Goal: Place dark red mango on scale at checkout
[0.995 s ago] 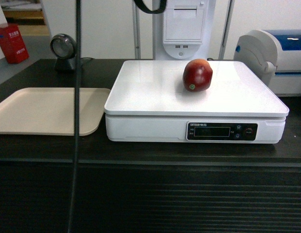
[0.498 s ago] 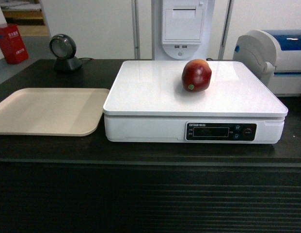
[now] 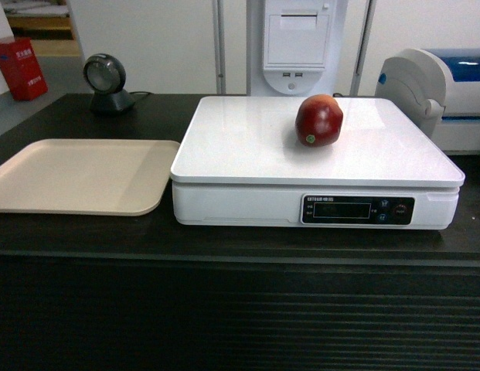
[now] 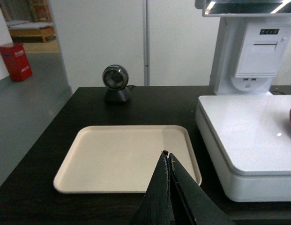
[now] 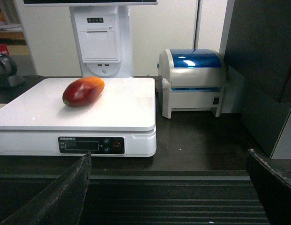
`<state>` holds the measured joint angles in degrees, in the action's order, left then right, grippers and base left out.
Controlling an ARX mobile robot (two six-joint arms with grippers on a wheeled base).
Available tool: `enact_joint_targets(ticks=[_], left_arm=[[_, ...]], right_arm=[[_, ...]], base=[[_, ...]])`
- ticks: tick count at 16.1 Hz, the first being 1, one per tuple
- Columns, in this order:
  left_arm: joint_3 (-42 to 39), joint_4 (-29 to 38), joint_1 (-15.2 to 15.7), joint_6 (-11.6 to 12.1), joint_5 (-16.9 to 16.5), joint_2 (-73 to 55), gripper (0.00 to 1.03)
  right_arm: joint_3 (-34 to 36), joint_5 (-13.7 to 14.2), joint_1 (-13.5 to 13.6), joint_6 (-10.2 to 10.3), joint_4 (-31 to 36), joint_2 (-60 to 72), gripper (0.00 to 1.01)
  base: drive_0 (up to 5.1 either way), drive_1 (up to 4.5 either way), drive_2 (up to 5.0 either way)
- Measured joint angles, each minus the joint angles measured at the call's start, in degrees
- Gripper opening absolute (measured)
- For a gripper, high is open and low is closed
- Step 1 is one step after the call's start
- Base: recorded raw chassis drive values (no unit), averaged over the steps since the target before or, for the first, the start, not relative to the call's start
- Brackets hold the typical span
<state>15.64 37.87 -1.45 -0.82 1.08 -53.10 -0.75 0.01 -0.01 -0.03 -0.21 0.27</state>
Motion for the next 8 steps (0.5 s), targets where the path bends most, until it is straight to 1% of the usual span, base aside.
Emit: enact_joint_targets(ticks=[1, 2, 5, 8], left_arm=[[-1.9, -0.1, 1.3, 0.0, -0.7, 1.7, 0.02], [-3.9, -0.5, 1.7, 0.0, -0.7, 3.5, 0.02], [-7.6, -2.2, 1.4, 0.0, -1.0, 9.2, 0.02], [-10.5, -5.3, 1.4, 0.0, -1.0, 14.9, 0.02]], right_arm=[[0.0, 0.0, 0.0, 0.0, 0.0, 0.0, 0.98], [0.0, 0.0, 0.0, 0.0, 0.0, 0.0, 0.98], [0.0, 0.0, 0.0, 0.0, 0.0, 0.0, 0.98], [0.0, 0.0, 0.0, 0.0, 0.0, 0.0, 0.98]], base=[[0.0, 0.00, 0.0], [0.0, 0.00, 0.0], [0.0, 0.00, 0.0], [0.0, 0.00, 0.0]])
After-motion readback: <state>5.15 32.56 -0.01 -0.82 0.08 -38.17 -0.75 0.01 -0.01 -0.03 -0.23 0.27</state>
